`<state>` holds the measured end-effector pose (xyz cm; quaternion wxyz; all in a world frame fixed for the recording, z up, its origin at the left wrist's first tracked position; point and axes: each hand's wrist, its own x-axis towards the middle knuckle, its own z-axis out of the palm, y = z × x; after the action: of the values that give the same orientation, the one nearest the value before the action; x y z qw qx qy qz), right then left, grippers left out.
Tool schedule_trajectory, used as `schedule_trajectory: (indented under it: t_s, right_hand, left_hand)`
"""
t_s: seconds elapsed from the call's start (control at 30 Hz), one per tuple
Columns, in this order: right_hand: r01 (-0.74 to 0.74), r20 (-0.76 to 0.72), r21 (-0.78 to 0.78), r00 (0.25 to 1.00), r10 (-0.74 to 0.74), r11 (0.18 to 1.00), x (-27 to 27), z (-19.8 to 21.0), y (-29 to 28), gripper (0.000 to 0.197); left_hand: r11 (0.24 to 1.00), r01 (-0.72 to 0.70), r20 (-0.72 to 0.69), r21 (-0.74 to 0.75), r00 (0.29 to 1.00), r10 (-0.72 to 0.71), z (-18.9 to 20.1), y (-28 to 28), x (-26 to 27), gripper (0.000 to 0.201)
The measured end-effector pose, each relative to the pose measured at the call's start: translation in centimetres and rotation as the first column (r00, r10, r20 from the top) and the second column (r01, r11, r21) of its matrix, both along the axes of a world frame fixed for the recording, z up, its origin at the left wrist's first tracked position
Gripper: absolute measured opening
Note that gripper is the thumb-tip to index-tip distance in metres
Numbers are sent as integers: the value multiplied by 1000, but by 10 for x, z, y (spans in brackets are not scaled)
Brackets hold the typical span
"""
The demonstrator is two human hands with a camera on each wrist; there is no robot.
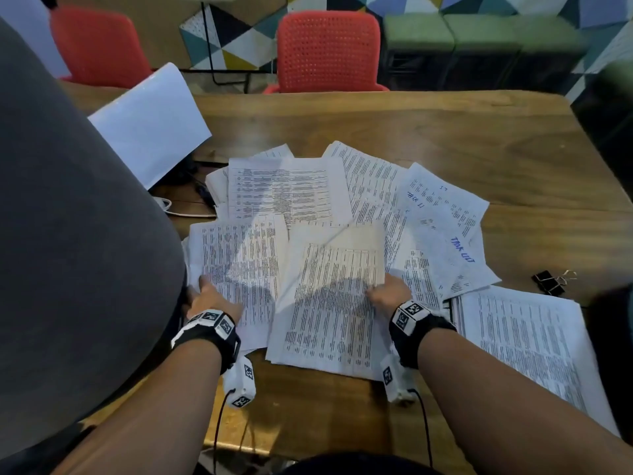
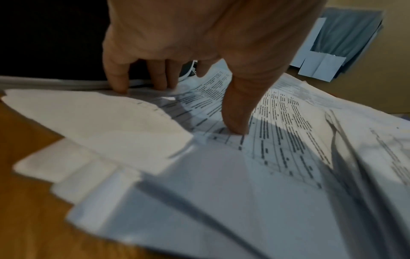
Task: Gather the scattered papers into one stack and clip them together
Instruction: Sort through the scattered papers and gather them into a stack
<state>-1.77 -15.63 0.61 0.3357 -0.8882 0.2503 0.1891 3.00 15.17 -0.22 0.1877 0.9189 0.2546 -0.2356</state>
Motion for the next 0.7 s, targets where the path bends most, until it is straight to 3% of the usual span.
schedule_trajectory:
  t_s: [0.1,0.27,0.4,0.57,0.7]
  right_hand:
    - [1,-33,18,999,0,1000,2,-1,-3,30]
    - [48,-22,124,999,-45,991,6,9,-1,21]
    - [116,-28,166,993,-113,979,7,12,2,34]
    - [93,-16,159,996,-92,983,4,13,6,27]
    - [90,-27,138,996,-87,986,4,9,7,30]
  left_hand:
    - [1000,8,-49,8,999,-8,2,2,4,127]
    - [999,47,-60,-7,997,-47,4,1,3,141]
    - [997,76,-83,32,994,-73,10,-5,-5,136]
    - [999,17,-8,31,1000,-17,12,-1,-5,123]
    - [1000,6,-37,15,999,-5,15,1,-5,124]
